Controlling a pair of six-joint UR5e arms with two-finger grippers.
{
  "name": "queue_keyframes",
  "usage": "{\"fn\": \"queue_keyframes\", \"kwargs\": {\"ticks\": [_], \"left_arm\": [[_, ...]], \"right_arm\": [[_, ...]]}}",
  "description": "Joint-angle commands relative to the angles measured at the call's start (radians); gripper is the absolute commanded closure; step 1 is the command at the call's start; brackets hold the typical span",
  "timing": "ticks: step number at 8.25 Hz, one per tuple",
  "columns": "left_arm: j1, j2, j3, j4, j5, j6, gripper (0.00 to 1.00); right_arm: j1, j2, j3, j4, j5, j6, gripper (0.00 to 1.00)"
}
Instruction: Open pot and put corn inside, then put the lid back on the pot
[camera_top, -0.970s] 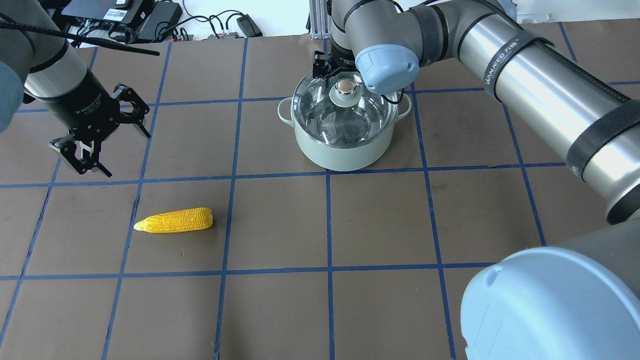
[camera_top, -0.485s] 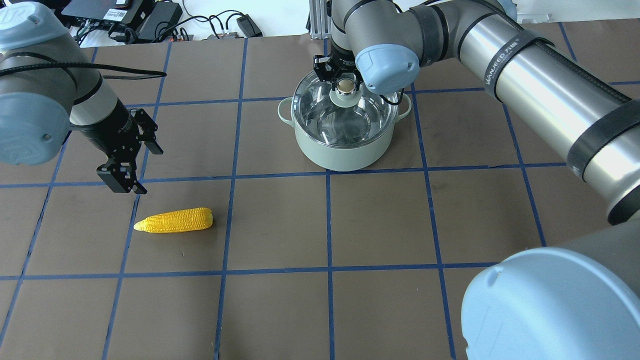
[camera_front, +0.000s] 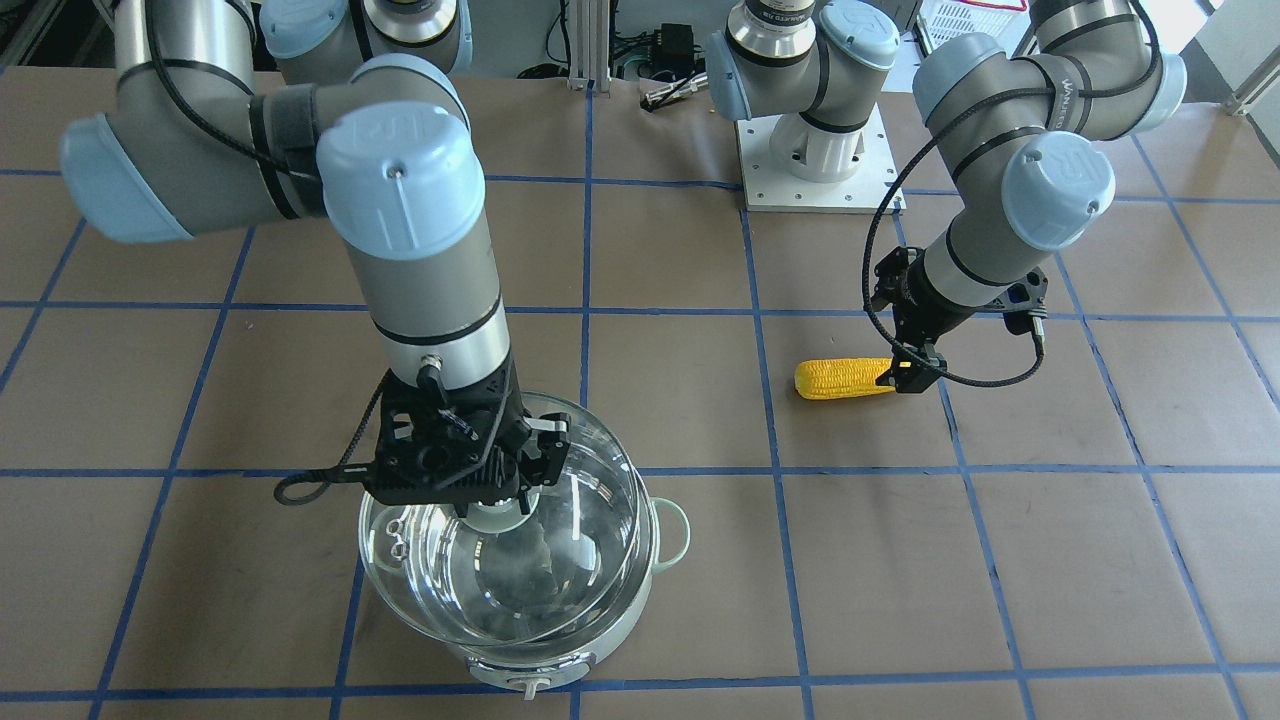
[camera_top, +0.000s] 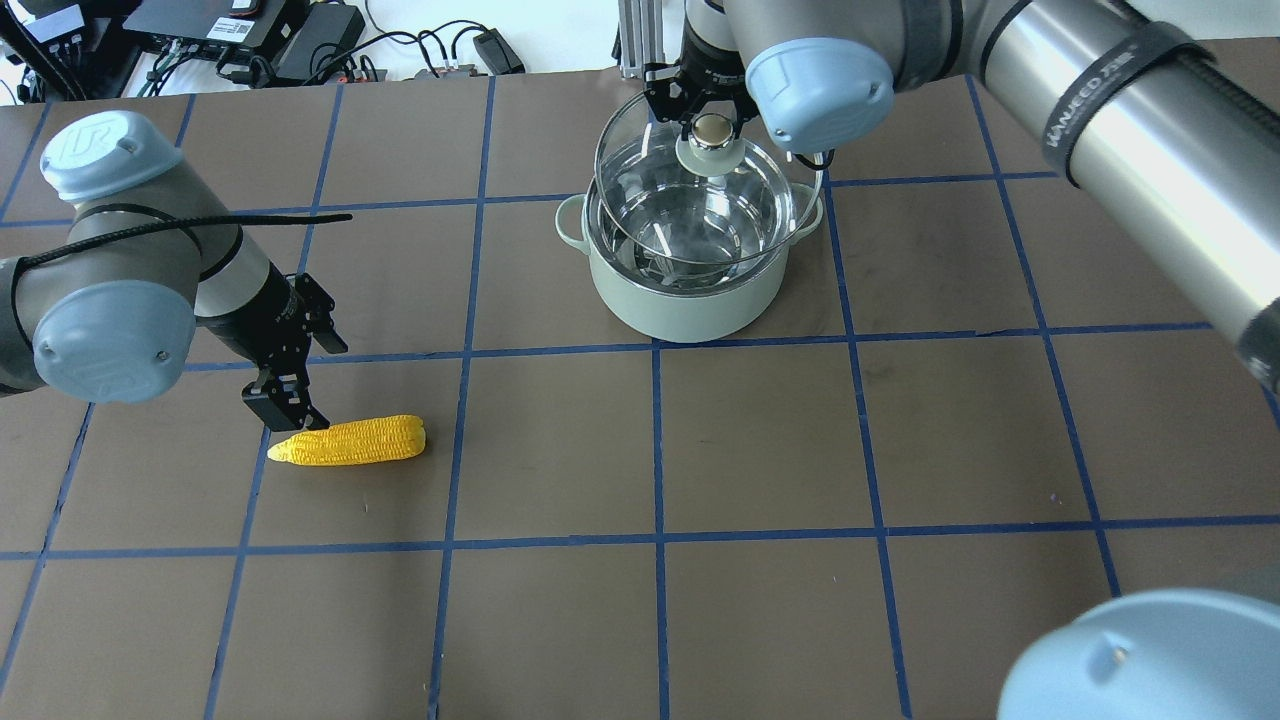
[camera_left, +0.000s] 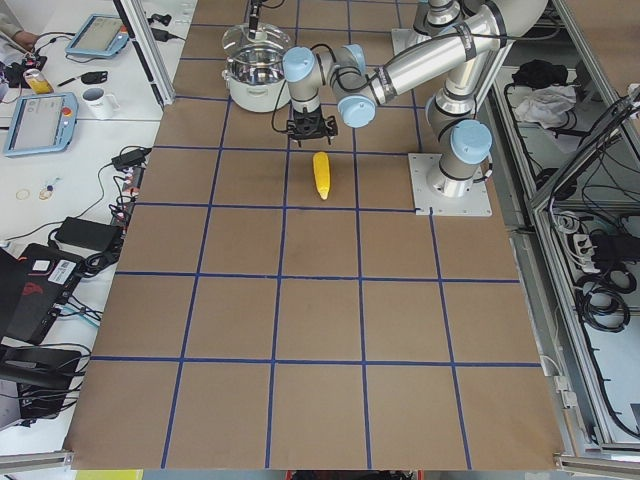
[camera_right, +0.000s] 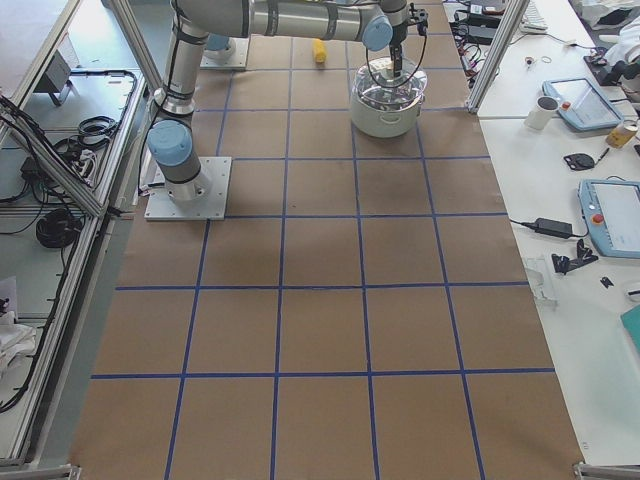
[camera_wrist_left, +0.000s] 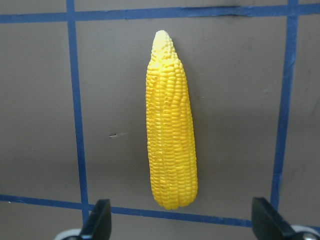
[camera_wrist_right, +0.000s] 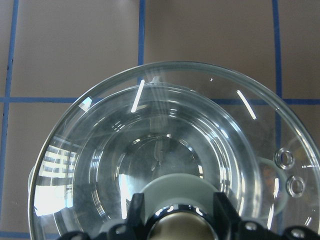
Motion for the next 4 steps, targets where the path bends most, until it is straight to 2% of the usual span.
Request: {"fn": "queue_keyframes", "kwargs": {"ticks": [1,4], "left_arm": [[0.032,-0.002,-0.108,0.077,-0.001,0.007,0.00],[0.040,-0.036,-0.173,0.224,0.002,0.030,0.00]], "right_arm": [[-0.096,-0.195,0.035,0.213,-0.001,-0.155,0.69],[-0.195,-0.428,0.146,0.417,-0.012,-0.264,0.70]]}}
